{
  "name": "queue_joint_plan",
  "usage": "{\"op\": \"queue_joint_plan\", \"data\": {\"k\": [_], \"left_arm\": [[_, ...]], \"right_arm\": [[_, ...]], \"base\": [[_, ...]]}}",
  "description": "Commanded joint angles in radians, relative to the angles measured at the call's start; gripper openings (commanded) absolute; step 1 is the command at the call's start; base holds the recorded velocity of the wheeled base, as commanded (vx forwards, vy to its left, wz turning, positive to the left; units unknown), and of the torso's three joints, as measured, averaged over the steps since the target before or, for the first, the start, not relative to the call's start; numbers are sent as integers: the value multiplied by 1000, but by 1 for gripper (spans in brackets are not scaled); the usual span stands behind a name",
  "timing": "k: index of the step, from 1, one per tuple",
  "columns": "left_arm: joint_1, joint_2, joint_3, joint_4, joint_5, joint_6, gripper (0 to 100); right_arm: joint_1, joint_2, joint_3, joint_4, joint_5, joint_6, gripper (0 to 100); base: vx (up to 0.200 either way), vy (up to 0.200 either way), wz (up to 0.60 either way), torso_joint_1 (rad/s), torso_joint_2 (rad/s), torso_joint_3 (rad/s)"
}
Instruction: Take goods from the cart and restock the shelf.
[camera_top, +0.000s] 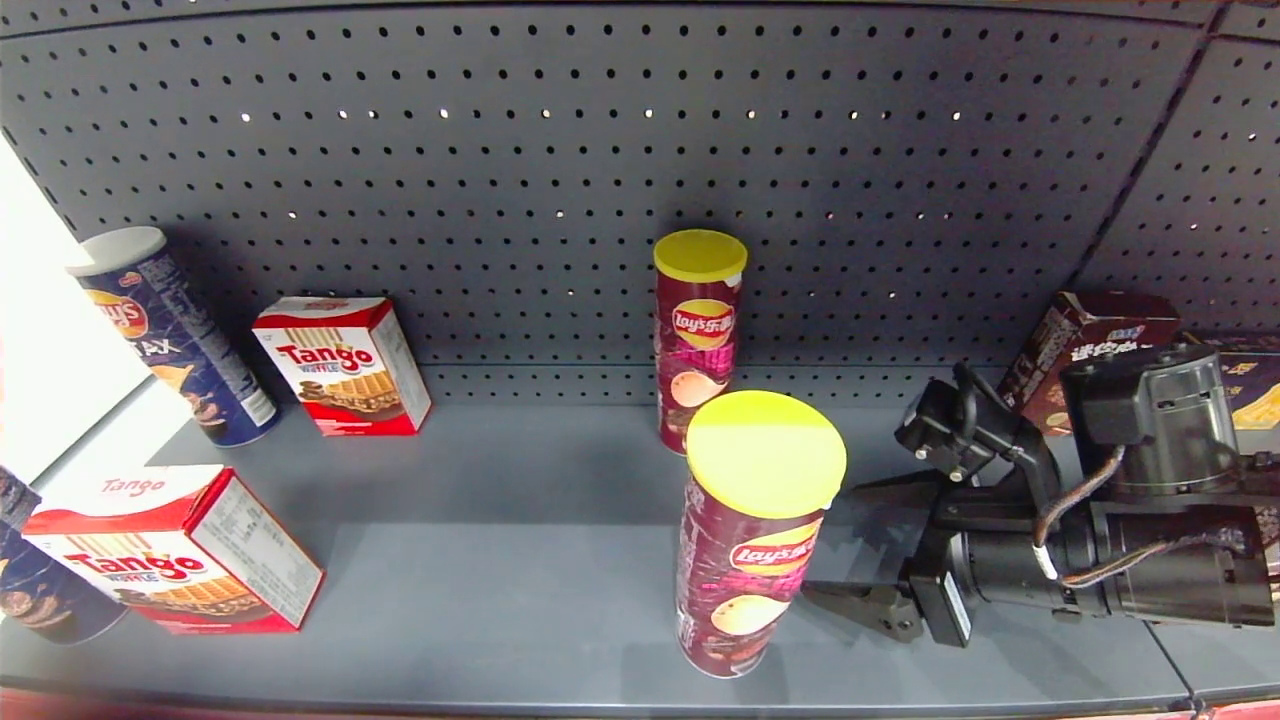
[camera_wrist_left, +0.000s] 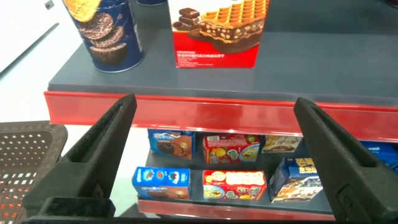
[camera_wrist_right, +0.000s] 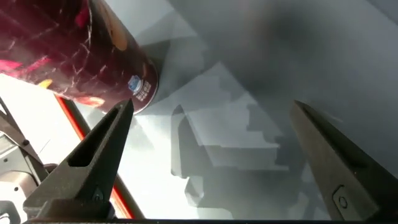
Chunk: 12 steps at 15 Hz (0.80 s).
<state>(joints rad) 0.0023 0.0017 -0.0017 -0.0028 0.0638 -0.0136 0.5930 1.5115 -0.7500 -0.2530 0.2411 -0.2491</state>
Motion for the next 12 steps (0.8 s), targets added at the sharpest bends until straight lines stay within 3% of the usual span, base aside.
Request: {"op": "queue_joint_plan", "data": {"k": [1, 12], "left_arm": [[1, 1, 0, 0, 1, -2, 100], [1, 1, 0, 0, 1, -5, 100]], "right_arm": [[10, 9, 1, 0, 0, -1, 100], [34, -4, 40, 0, -8, 1, 100]], "base": [[0, 0, 0, 0, 0, 0], [0, 0, 0, 0, 0, 0]]}}
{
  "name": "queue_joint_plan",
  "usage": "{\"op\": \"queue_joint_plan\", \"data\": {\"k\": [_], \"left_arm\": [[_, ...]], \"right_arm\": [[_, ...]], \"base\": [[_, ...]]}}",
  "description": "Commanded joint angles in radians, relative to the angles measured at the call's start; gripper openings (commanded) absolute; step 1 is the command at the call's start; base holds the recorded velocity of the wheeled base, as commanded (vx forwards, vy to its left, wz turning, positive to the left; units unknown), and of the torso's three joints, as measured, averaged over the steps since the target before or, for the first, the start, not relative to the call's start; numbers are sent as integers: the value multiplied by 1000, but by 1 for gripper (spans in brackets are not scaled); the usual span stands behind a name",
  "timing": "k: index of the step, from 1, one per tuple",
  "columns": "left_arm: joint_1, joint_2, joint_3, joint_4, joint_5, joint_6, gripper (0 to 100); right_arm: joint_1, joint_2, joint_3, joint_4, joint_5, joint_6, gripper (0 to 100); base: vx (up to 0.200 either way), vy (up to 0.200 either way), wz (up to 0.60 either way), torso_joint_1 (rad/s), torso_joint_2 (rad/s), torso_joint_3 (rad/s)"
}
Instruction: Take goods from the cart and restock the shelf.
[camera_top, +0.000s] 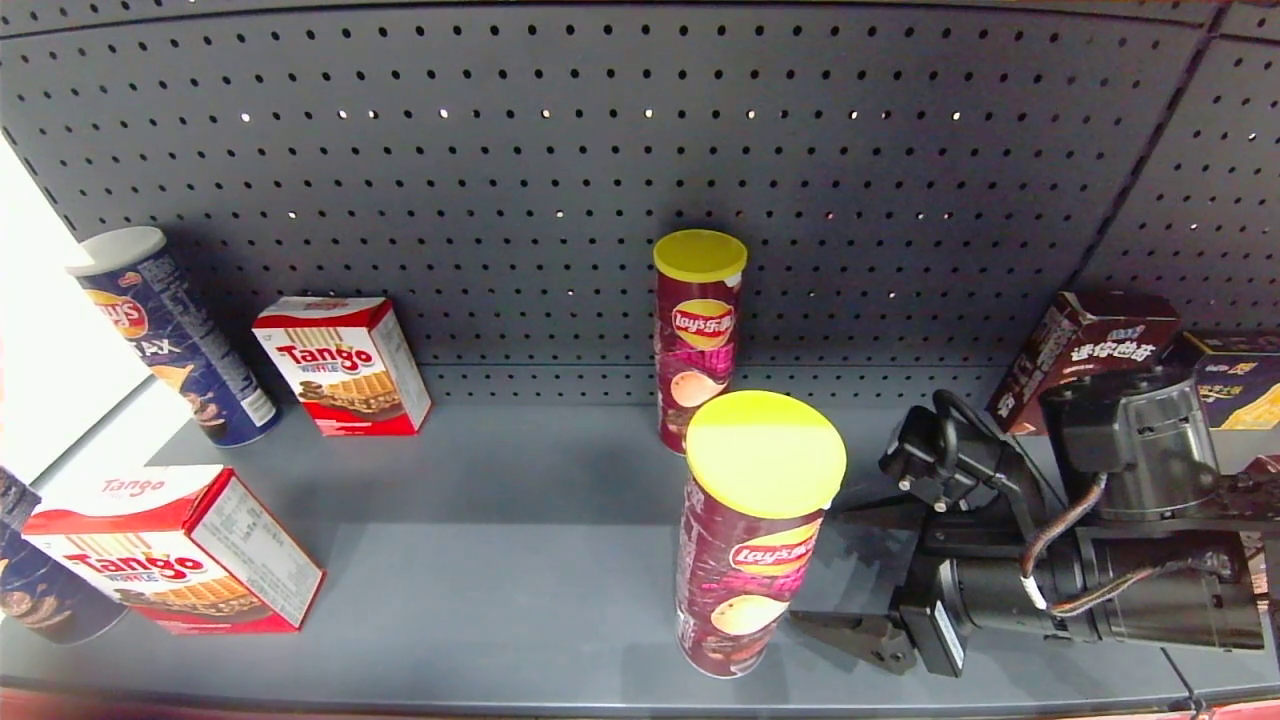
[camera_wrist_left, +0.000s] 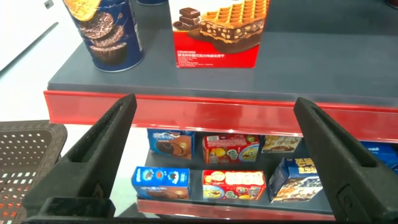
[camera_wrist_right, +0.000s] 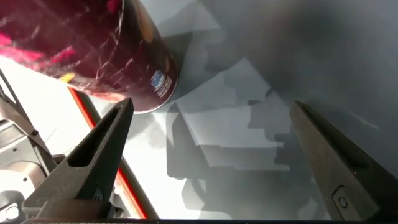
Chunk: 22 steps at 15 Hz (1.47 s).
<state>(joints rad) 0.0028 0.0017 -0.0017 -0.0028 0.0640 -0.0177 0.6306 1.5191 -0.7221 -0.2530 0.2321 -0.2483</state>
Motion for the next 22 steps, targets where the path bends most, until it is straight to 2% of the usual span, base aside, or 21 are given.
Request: {"op": "queue_joint_plan", "data": {"k": [1, 9, 22], "left_arm": [[0, 1, 2, 0, 0, -1, 100], [0, 1, 0, 0, 0, -2, 100], [0, 1, 0, 0, -1, -1, 100]], "right_arm": [[-17, -17, 20, 0, 1, 0, 100], [-8, 44, -42, 0, 1, 0, 100], [-14, 24, -10, 0, 3, -2, 100]], "base": [[0, 0, 0, 0, 0, 0], [0, 0, 0, 0, 0, 0], [0, 0, 0, 0, 0, 0]]}}
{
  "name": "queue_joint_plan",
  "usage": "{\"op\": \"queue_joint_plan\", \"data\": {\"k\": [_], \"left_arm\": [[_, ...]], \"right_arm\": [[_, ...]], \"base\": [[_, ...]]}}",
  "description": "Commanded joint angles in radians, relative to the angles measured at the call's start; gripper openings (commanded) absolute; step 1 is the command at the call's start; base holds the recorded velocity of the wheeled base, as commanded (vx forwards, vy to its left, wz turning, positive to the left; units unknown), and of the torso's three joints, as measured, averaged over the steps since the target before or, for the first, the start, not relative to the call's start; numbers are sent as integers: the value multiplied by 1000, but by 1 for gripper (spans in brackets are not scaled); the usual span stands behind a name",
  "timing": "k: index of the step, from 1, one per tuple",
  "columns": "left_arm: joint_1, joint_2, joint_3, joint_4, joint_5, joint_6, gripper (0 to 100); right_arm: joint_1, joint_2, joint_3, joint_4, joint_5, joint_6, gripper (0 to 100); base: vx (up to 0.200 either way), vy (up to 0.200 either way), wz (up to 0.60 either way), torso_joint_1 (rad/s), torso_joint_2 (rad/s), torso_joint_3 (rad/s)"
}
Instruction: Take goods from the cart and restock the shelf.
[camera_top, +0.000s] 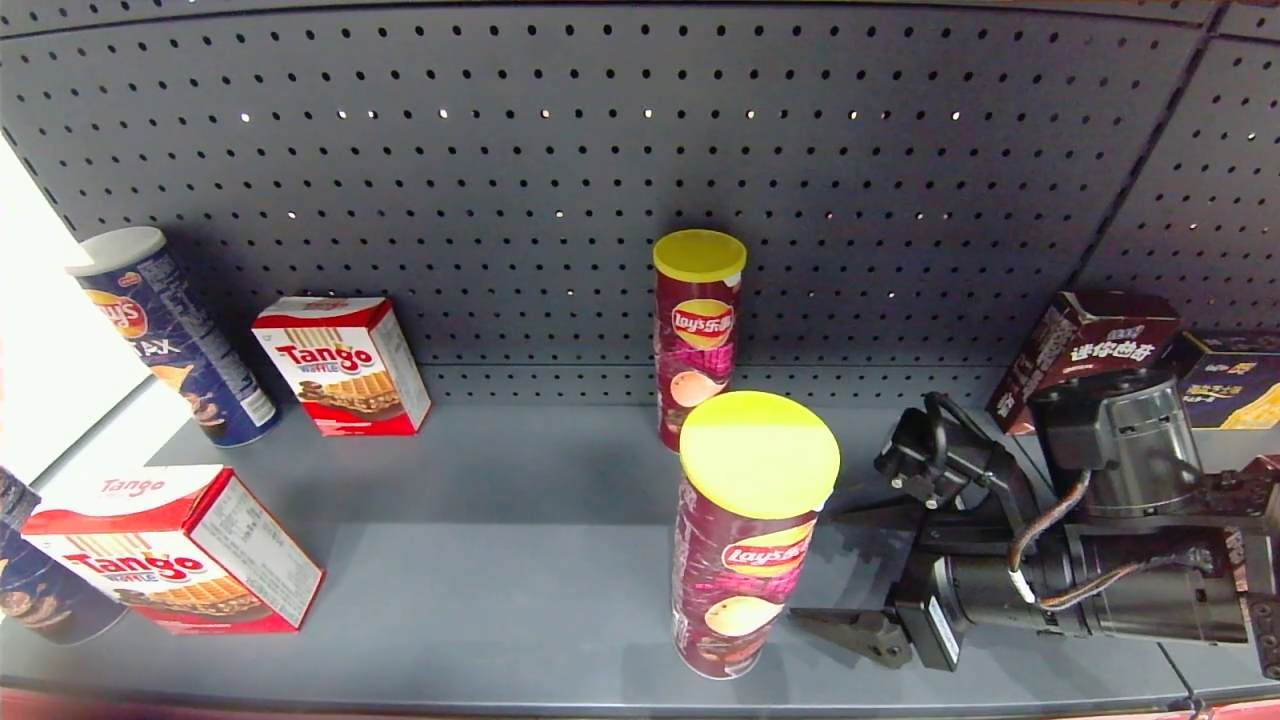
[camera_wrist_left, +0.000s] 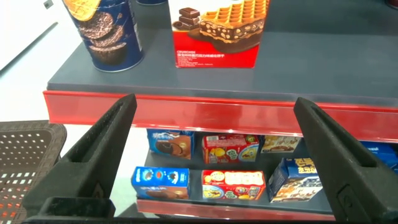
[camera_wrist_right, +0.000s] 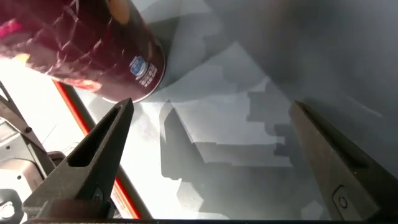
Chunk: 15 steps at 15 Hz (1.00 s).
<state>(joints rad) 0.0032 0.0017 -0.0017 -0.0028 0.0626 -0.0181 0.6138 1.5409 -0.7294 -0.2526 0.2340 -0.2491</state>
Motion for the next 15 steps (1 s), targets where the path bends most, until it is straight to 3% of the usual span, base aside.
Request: {"op": "queue_joint_plan", "data": {"k": [1, 15], "left_arm": [[0, 1, 0, 0, 0, 0, 100], [0, 1, 0, 0, 0, 0, 100]], "right_arm": [[21, 12, -5, -1, -1, -1, 100], [46, 41, -28, -2, -1, -1, 100]], "base": [[0, 0, 0, 0, 0, 0], [0, 0, 0, 0, 0, 0]]}}
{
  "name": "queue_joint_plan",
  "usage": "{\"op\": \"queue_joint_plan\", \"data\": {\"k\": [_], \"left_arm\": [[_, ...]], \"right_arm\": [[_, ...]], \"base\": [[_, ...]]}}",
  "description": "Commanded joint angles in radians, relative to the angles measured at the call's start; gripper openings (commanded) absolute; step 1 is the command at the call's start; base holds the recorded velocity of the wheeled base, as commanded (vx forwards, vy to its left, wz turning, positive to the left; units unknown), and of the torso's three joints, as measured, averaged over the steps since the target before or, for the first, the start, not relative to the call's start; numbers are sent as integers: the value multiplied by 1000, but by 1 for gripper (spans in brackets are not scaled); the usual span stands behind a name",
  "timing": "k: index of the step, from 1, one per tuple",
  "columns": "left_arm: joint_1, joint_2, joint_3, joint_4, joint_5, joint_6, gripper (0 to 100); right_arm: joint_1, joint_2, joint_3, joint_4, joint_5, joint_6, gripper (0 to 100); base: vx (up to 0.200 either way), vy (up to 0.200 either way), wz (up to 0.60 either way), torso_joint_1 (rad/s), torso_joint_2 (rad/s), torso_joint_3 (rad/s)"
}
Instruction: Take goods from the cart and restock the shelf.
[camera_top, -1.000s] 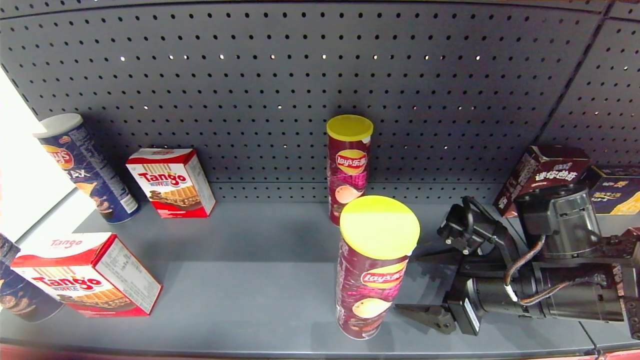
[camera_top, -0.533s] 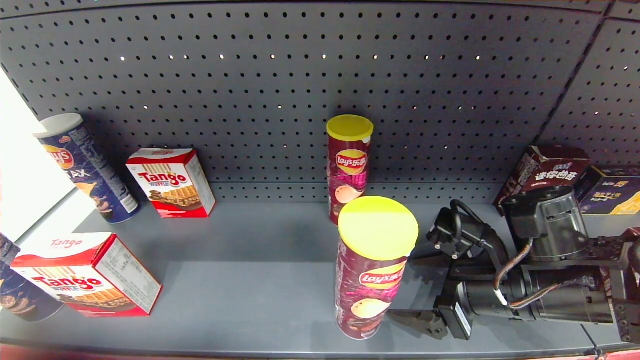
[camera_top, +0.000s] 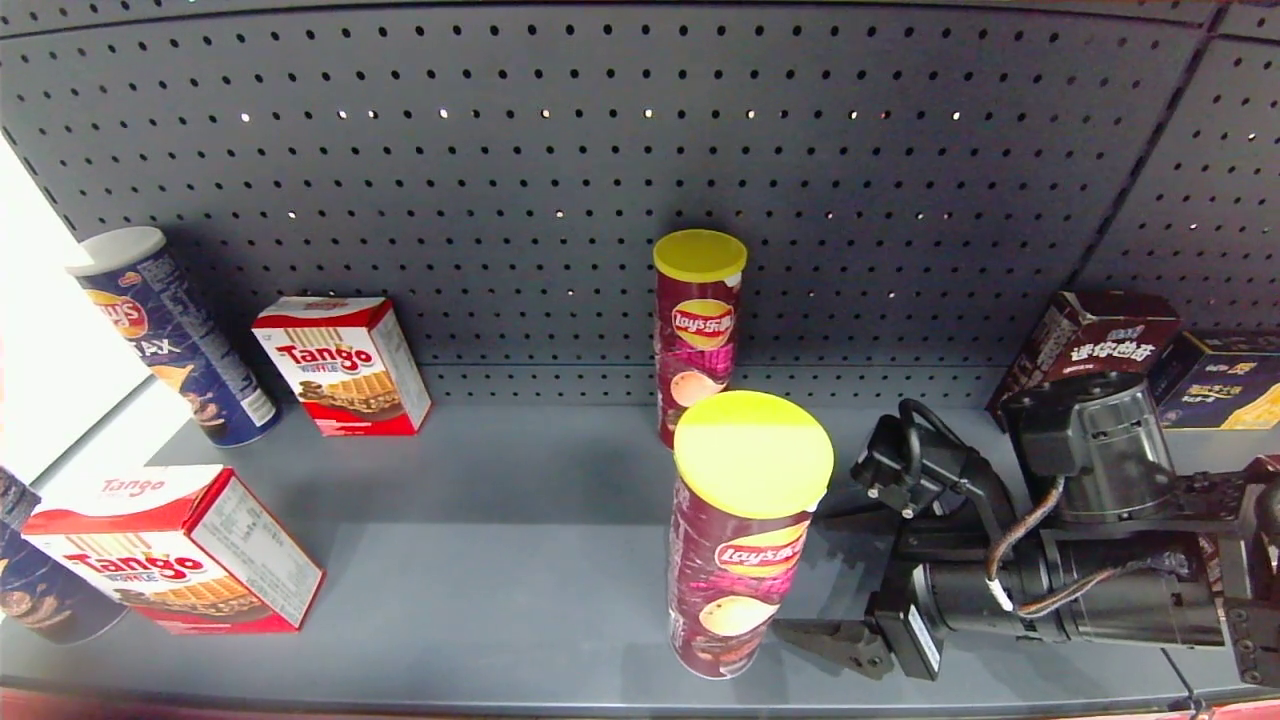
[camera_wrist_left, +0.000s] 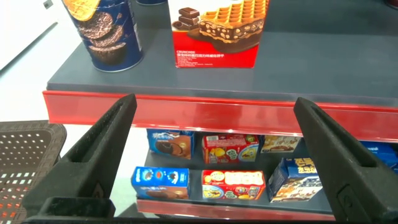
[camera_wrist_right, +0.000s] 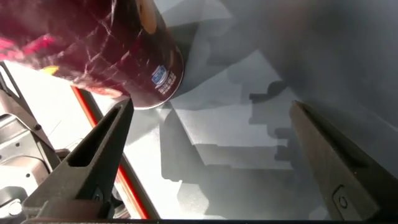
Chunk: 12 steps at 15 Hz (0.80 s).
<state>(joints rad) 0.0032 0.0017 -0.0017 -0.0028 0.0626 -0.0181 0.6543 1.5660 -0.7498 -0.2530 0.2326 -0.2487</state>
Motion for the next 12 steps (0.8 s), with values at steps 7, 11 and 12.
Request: {"op": "queue_joint_plan", "data": {"k": [7, 11, 12], "left_arm": [[0, 1, 0, 0, 0, -2, 100], [0, 1, 0, 0, 0, -2, 100], [0, 1, 0, 0, 0, -2, 100]], "right_arm": [[18, 36, -20, -17, 1, 0, 100], [-35, -37, -11, -20, -15, 3, 100], [-54, -58, -11, -20, -15, 5, 100]], "base": [[0, 0, 0, 0, 0, 0], [0, 0, 0, 0, 0, 0], [0, 0, 0, 0, 0, 0]]}}
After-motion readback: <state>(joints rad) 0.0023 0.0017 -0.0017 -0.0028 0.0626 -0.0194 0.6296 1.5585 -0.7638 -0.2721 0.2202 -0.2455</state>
